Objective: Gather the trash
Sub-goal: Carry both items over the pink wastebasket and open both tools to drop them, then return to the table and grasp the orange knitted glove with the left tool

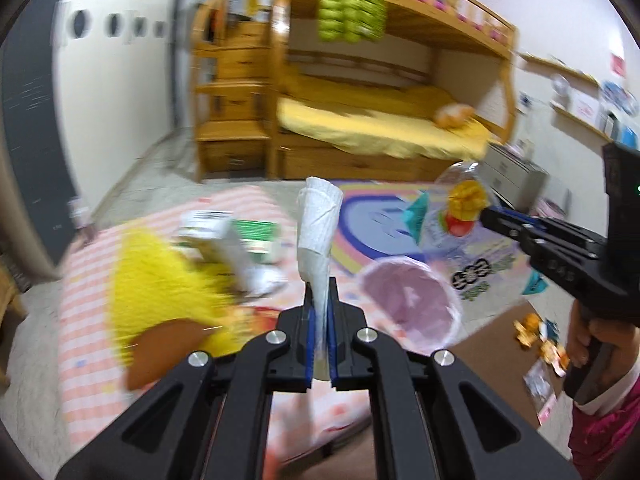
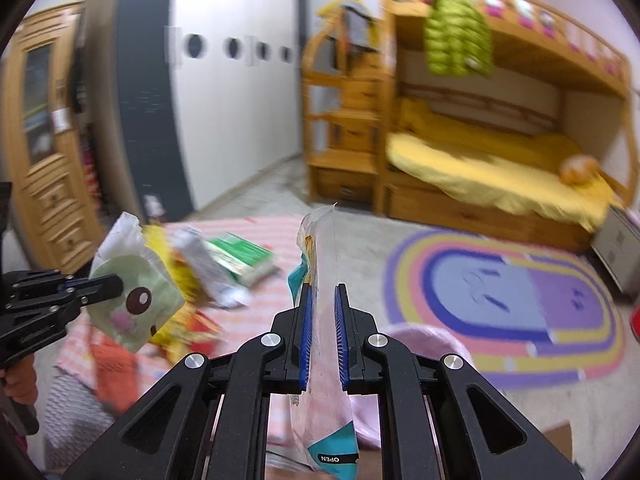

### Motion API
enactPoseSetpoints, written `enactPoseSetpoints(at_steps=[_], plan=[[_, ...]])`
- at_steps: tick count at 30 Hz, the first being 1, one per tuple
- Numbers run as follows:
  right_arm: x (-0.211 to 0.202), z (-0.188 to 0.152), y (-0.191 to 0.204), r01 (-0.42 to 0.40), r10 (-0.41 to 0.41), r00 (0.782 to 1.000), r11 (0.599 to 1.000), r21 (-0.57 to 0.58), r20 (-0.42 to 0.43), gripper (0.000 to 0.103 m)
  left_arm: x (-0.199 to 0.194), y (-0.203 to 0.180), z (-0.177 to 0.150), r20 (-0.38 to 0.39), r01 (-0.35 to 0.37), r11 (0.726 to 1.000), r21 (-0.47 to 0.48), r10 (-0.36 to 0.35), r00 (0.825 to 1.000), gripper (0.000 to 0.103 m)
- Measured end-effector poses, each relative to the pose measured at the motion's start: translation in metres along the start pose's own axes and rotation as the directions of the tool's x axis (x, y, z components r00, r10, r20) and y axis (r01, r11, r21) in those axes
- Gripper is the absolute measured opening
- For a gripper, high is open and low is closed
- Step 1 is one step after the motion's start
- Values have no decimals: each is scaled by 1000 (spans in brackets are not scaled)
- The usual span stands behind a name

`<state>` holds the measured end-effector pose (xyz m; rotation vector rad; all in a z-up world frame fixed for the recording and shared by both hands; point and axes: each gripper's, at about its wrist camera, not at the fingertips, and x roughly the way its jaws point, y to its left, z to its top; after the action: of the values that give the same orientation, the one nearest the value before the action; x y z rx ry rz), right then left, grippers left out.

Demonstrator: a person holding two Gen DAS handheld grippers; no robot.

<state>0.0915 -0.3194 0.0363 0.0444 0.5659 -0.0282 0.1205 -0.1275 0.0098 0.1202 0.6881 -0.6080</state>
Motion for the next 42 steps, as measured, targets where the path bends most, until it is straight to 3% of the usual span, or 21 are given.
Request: enactPoseSetpoints(at_steps=[5, 11, 19, 21, 23, 25, 30, 33, 42], plan=[[20, -33, -49, 118, -112, 991, 989, 86, -69, 11, 66, -49, 8, -62, 106, 992, 67, -102, 993, 3], [56, -65, -98, 218, -196, 971, 960, 173, -136, 11, 134, -88, 13, -132, 176, 979, 100, -163, 978, 3], [102, -86, -133, 260, -211, 956, 933, 249, -205, 15, 198, -108, 29, -217, 226, 969, 101, -200, 955, 5], [112, -86, -138, 259, -206, 955, 930, 262, -211, 16, 205, -109, 33, -227, 220, 970, 101, -193, 955, 15], [120, -87, -142, 263, -204, 953, 924, 277, -222, 20, 208, -109, 37, -219, 206, 973, 100, -181, 959, 45], [127, -88, -148, 271, -203, 949, 916, 297, -240, 33, 203, -109, 38, -198, 182, 978, 101, -160, 967, 54], [118, -87, -152, 290, -215, 945, 899, 327, -247, 39, 185, -93, 39, -166, 139, 988, 64, -127, 978, 55], [100, -84, -149, 259, -189, 956, 900, 350, -224, 39, 168, -81, 38, -146, 100, 994, 49, -92, 985, 55], [28, -49, -90, 130, -102, 989, 951, 281, -112, 40, 88, -53, 31, -57, -16, 999, 36, 18, 998, 55]])
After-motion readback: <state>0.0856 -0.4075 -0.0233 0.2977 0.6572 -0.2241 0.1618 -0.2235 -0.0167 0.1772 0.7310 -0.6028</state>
